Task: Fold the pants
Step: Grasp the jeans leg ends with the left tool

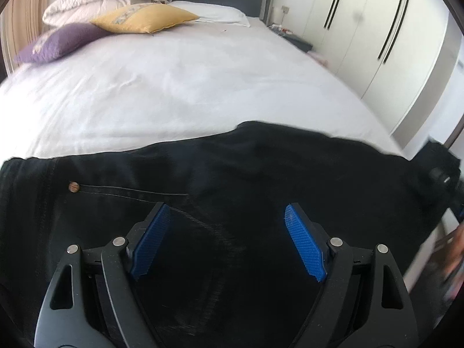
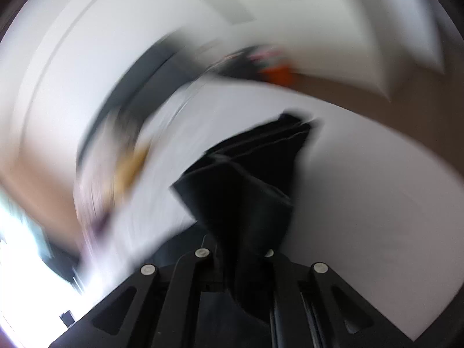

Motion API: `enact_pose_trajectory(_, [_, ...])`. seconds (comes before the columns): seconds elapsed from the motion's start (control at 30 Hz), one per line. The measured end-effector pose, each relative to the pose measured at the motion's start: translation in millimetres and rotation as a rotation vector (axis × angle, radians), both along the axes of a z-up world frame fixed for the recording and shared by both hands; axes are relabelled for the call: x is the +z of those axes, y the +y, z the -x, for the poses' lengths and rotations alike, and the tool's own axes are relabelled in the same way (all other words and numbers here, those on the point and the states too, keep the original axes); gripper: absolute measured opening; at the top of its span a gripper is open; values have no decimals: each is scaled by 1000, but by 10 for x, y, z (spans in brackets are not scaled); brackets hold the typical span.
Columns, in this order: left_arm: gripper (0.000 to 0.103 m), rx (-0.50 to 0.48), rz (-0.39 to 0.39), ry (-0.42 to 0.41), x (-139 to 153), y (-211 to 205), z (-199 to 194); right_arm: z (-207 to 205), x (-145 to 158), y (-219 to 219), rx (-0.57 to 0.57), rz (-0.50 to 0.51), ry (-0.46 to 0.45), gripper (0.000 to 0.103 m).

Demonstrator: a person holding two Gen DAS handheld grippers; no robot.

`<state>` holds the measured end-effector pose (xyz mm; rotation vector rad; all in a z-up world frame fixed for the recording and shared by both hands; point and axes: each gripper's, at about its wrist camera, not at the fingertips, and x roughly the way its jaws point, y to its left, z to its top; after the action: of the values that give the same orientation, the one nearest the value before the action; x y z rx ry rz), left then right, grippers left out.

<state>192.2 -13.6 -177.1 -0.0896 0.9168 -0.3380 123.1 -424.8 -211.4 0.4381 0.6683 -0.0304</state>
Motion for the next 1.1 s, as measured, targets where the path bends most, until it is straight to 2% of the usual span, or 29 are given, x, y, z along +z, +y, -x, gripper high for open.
enact_pose_trajectory(0.07, [82,-22,70,9,63,-36,17,-56,3,810,219,293,31,6])
enact_pose_trajectory(0.13, [82,-43,162,43,95,-80,20,-36,-147,1276,336,447,57,5])
enact_pose_trajectory(0.17, [82,-50,199,65,88,-107,16,-32,-201,1370,359,469,68,5])
enact_pose_trajectory(0.27, [82,-73,288,126,33,-194,3,-34,-322,1425,359,436,100,5])
enact_pose_trajectory(0.53, [82,-85,450,298,-162,-449,-223,47,-237,1424,331,459,43,5])
enact_pose_trajectory(0.7, [90,-92,540,399,-188,-615,-458,67,-198,1501,321,527,-3,5])
enact_pose_trajectory(0.8, [91,-94,573,455,-217,-706,-578,89,-179,1536,321,545,-21,5])
enact_pose_trajectory(0.93, [91,-129,592,488,-199,-857,-672,86,-188,1594,324,567,-32,5])
enact_pose_trajectory(1.1, [89,-134,613,480,-195,-894,-692,96,-156,1629,325,598,-44,5])
